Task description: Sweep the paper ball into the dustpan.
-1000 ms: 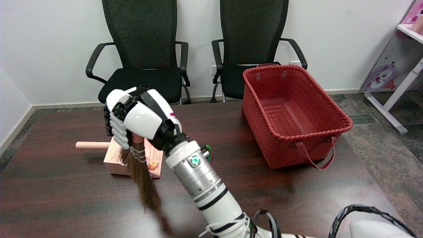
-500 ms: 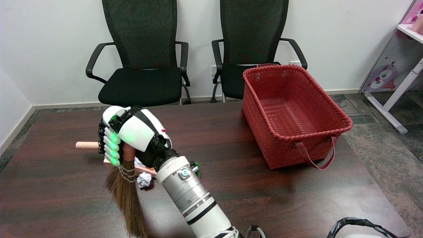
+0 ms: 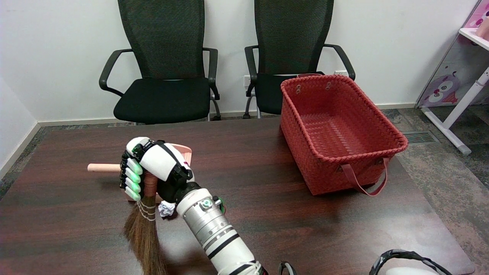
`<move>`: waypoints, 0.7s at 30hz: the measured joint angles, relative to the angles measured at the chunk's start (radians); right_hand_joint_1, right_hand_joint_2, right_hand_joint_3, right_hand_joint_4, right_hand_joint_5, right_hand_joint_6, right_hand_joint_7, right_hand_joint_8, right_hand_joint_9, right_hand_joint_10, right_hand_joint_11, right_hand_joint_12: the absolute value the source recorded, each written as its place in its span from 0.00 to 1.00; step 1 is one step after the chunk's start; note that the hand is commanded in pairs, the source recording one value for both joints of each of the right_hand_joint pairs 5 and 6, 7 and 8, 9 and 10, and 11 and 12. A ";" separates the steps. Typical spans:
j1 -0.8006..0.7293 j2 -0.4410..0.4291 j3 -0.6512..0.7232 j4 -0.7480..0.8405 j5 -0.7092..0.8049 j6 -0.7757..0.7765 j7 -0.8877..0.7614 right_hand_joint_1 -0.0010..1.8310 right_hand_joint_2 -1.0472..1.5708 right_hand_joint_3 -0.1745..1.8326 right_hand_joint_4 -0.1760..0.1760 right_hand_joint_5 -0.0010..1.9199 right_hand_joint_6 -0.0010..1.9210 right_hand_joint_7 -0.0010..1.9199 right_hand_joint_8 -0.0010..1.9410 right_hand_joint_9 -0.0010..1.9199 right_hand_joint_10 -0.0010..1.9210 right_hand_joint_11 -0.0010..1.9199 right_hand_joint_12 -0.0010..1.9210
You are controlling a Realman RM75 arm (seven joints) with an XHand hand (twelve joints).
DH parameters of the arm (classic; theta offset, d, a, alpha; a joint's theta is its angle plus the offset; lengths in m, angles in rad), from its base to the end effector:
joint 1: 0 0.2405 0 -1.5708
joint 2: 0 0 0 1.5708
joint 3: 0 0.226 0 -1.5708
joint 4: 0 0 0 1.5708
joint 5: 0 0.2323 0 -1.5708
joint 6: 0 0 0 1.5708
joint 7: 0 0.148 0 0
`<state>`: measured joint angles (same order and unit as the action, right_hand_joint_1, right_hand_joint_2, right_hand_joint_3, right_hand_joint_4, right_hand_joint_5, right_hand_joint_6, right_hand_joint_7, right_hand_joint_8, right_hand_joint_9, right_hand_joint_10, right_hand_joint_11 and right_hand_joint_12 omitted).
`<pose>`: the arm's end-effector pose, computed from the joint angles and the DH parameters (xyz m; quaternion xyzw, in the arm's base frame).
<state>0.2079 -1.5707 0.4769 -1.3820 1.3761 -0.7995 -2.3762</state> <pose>-0.2124 -0.2957 -0.0078 0.4855 -0.6469 0.5344 0.2452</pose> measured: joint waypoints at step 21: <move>0.031 -0.024 0.013 0.117 0.037 -0.060 0.037 0.36 0.86 1.00 0.54 1.00 1.00 1.00 0.99 1.00 1.00 1.00 1.00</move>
<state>0.2390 -1.5943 0.4903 -1.2654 1.4127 -0.8595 -2.3393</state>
